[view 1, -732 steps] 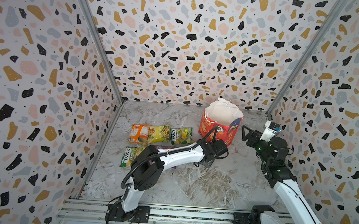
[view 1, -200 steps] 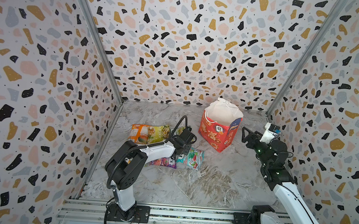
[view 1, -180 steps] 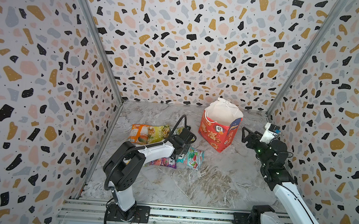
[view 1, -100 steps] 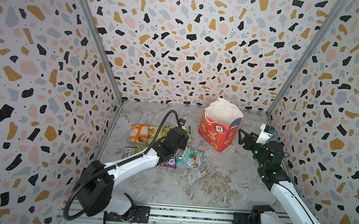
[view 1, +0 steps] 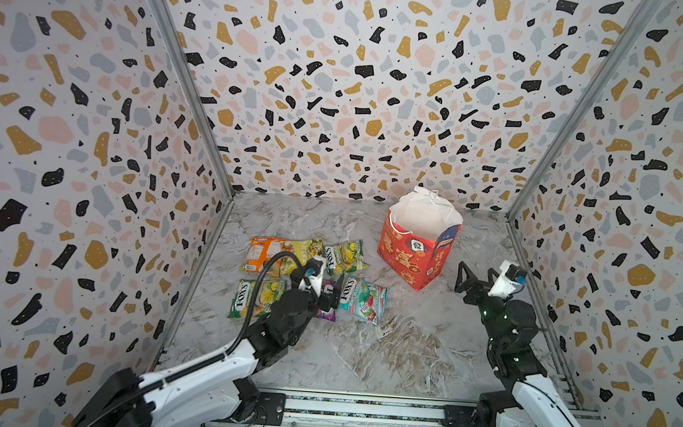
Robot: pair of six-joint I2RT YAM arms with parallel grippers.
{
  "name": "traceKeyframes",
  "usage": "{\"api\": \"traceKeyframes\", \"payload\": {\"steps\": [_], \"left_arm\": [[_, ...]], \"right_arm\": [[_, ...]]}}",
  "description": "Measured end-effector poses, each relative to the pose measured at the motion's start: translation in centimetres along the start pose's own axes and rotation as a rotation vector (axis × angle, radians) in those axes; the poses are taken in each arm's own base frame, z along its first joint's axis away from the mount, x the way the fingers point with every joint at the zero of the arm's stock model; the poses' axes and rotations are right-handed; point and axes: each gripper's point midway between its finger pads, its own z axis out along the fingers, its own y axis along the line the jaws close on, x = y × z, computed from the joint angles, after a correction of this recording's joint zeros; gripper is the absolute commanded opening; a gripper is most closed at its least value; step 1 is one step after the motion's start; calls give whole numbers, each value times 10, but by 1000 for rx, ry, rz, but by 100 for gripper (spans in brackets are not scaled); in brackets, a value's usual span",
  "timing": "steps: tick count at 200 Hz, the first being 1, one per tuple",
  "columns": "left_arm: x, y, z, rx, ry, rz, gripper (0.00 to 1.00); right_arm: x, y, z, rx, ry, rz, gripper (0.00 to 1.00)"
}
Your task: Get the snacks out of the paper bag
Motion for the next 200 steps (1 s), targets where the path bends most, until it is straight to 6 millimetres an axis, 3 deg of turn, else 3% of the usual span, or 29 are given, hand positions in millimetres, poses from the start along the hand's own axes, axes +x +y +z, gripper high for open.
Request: {"api": "traceKeyframes", "payload": {"steps": [25, 43, 60, 84, 106, 132, 160, 200], "left_arm": [[-20, 61, -19, -283, -97, -16, 100], [-18, 107, -34, -531, -98, -45, 100], [0, 145, -49, -713, -75, -62, 100], [46, 186, -71, -888, 1, -37, 100], [76, 198, -78, -939, 71, 1, 100], [93, 203, -77, -934, 81, -3, 100], [97, 204, -67, -912, 81, -5, 100], [103, 199, -34, -848, 119, 29, 100]], "right_arm": [[19, -17, -9, 89, -6, -66, 99], [22, -24, -10, 137, -29, -119, 99], [31, -32, -10, 177, -23, -161, 99], [42, -40, -6, 223, 4, -222, 99], [52, -46, -3, 243, 16, -273, 99], [67, -50, -1, 244, 36, -328, 99], [71, -55, 2, 243, 24, -346, 99], [71, -74, 2, 262, 7, -309, 100]]}}
